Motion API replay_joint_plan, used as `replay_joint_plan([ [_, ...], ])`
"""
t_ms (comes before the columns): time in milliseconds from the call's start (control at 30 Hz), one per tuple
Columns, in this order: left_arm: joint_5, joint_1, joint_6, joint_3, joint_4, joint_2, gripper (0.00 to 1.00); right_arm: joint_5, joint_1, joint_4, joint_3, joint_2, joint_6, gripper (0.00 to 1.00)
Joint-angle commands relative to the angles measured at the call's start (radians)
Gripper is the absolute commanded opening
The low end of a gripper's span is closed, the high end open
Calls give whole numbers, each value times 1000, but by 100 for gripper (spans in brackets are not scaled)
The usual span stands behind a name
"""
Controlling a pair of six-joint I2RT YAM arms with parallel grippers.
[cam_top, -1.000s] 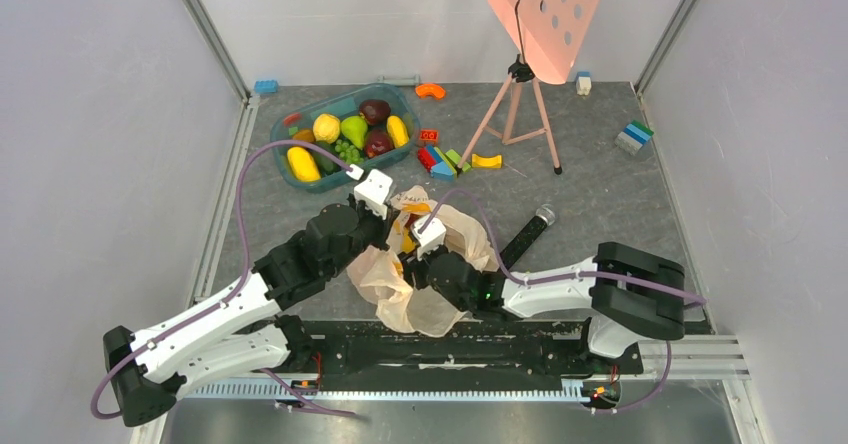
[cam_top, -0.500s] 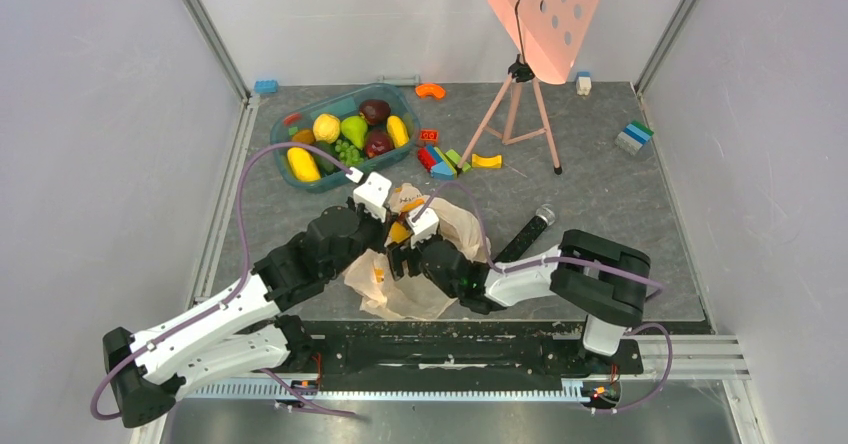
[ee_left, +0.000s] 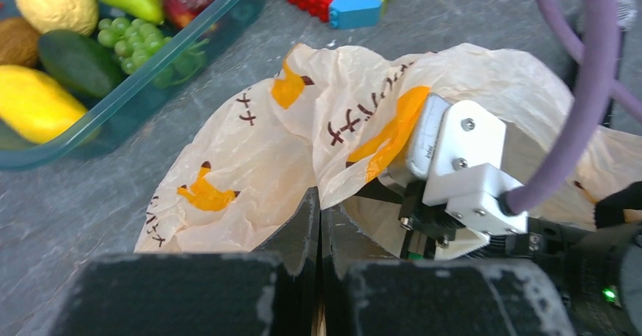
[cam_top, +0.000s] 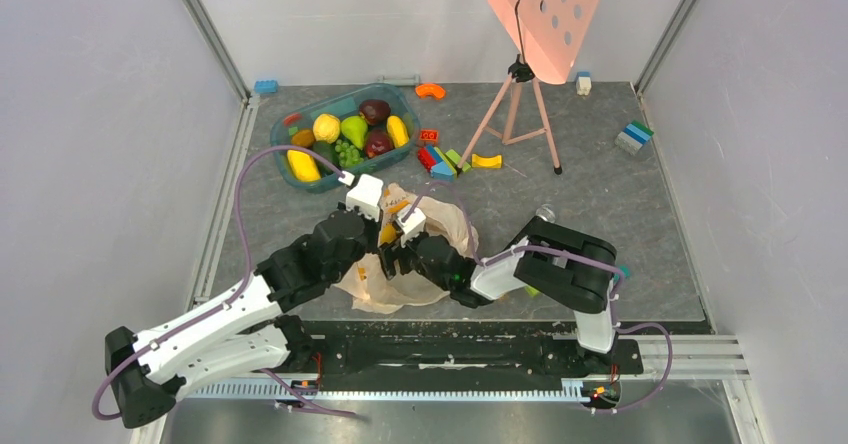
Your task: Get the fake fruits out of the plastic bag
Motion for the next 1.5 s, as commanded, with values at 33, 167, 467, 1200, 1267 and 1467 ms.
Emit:
replay_joint_plan([
  [33, -81, 9, -68, -7, -34, 6, 2, -54, -13, 73, 61, 25, -26, 74],
  [167, -23, 9, -38, -7, -8, -1, 2, -28, -17, 121, 3, -12, -25, 73],
  [467, -70, 10, -45, 35, -69, 40, 2, -102, -34, 135, 85, 40, -44, 85],
  [1200, -131, 23, -82, 61, -127, 117, 2, -220, -119, 124, 255, 257, -9, 64],
  [1267, -130, 23, -81, 59, -125, 118, 2, -222, -126, 181, 210, 242, 0, 55],
  [1467, -111, 26, -76, 44, -99, 104, 2, -215, -136, 264, 78, 147, -3, 38],
])
